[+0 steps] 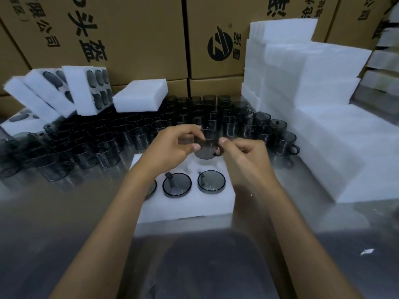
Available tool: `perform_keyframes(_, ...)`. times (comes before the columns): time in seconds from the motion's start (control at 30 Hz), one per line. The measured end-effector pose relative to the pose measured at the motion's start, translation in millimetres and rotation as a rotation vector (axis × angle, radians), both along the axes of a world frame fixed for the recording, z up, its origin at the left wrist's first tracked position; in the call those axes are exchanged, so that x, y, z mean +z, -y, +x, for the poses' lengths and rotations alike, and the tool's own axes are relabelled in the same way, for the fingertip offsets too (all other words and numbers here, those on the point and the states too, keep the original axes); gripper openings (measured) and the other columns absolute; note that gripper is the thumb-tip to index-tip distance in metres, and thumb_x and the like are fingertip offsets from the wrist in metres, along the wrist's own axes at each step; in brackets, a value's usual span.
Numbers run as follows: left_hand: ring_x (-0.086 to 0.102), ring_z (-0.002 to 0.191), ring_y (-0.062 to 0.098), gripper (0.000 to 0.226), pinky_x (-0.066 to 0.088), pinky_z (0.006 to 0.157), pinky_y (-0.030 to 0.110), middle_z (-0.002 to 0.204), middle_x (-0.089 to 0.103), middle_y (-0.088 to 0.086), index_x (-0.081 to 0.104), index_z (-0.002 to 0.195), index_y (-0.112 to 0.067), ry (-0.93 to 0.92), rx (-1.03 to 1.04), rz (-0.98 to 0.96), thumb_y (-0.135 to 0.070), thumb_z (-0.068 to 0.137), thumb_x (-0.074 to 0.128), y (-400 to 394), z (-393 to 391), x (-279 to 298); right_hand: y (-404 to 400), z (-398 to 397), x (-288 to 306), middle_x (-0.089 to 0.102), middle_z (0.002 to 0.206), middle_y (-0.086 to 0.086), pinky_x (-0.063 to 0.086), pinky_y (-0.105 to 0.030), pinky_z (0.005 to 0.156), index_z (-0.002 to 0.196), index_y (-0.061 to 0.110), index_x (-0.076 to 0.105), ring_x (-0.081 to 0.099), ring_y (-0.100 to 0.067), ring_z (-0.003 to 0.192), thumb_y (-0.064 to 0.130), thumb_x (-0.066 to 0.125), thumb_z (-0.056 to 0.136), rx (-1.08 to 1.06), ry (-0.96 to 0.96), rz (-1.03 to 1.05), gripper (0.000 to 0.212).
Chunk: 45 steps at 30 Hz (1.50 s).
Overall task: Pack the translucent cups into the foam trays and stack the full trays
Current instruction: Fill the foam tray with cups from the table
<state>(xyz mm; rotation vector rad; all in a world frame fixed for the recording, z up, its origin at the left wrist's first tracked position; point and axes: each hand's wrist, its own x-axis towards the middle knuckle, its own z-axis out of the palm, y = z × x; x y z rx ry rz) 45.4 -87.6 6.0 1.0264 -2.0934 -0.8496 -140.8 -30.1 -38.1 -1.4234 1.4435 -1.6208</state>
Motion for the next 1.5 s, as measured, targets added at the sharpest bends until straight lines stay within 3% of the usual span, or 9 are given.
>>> perform_keyframes(0.27,0.063,0.115,0.004,0.023,0.045,0.109,0.035,0.130,0.059,-0.016,0.073,0.089,-0.021,-0.037,-0.096,0.109,0.001,0.084,0.073,7,9,-3,1,2,-1,0.069,0.093,0.000,0.043,-0.033,0.094,0.069,0.004,0.073,0.061,-0.005,0.092,0.016,0.076,0.087,0.057,-0.007,0.024,0.022)
perform_keyframes(0.37,0.063,0.115,0.006,0.023,0.045,0.109,0.037,0.128,0.060,-0.018,0.074,0.089,-0.021,-0.034,-0.113,0.117,0.001,0.083,0.074,8,11,-3,-2,-2,0,0.071,0.107,0.006,0.046,-0.037,0.101,0.086,0.011,0.071,0.063,-0.008,0.107,0.018,0.077,0.086,0.101,0.002,0.059,0.010)
perform_keyframes(0.5,0.064,0.113,0.006,0.018,0.046,0.108,0.034,0.127,0.062,-0.011,0.074,0.091,-0.016,-0.024,-0.125,0.140,0.001,0.083,0.074,8,11,-6,-6,-4,2,0.071,0.119,0.007,0.044,-0.046,0.109,0.120,0.027,0.065,0.063,-0.010,0.117,0.016,0.074,0.089,0.206,0.066,0.120,0.034)
perform_keyframes(0.6,0.063,0.113,0.003,0.017,0.046,0.107,0.030,0.126,0.062,-0.010,0.074,0.094,-0.013,0.005,-0.117,0.165,0.000,0.083,0.075,7,8,-11,-8,-5,2,0.070,0.121,0.008,0.045,-0.042,0.109,0.122,0.025,0.069,0.062,-0.008,0.118,0.014,0.069,0.093,0.225,-0.023,0.122,0.031)
perform_keyframes(0.8,0.057,0.117,-0.006,0.032,0.040,0.106,0.022,0.122,0.066,-0.019,0.070,0.119,-0.031,0.057,-0.067,0.109,-0.031,0.087,0.074,6,5,-13,-6,-14,-2,0.060,0.132,0.023,0.039,-0.046,0.113,0.127,0.037,0.065,0.047,-0.006,0.132,0.022,0.071,0.092,0.230,-0.184,0.205,0.039)
perform_keyframes(1.0,0.045,0.131,-0.006,0.053,0.031,0.111,0.023,0.136,0.059,-0.017,0.061,0.133,-0.035,0.151,-0.010,0.161,-0.043,0.083,0.075,7,8,-20,-1,-15,-5,0.045,0.150,0.014,0.032,-0.043,0.119,0.127,0.044,0.065,0.034,-0.002,0.143,0.027,0.074,0.089,0.272,-0.192,0.277,0.043)
perform_keyframes(1.13,0.024,0.146,0.002,0.047,0.018,0.121,0.035,0.146,0.050,-0.013,0.063,0.131,-0.032,0.231,0.005,0.152,-0.041,0.086,0.072,8,4,-23,-1,-16,-5,0.051,0.144,0.018,0.030,-0.027,0.113,0.121,0.047,0.067,0.040,0.002,0.137,0.030,0.075,0.087,0.271,-0.176,0.299,0.039)
perform_keyframes(1.23,0.027,0.145,0.004,0.047,0.019,0.122,0.039,0.146,0.050,-0.016,0.063,0.131,-0.032,0.221,0.003,0.172,-0.042,0.086,0.071,9,4,-24,-1,-16,-7,0.059,0.132,0.025,0.035,-0.020,0.103,0.116,0.051,0.068,0.047,0.008,0.126,0.030,0.075,0.086,0.273,-0.137,0.304,0.036)
perform_keyframes(1.5,0.052,0.129,0.006,0.044,0.037,0.114,0.038,0.135,0.061,-0.014,0.067,0.125,-0.037,0.242,-0.009,0.184,-0.050,0.083,0.072,10,7,-22,6,-7,-18,0.071,0.114,0.003,0.049,-0.048,0.104,0.109,0.039,0.071,0.066,-0.016,0.110,0.030,0.074,0.074,0.265,0.039,0.300,0.036)
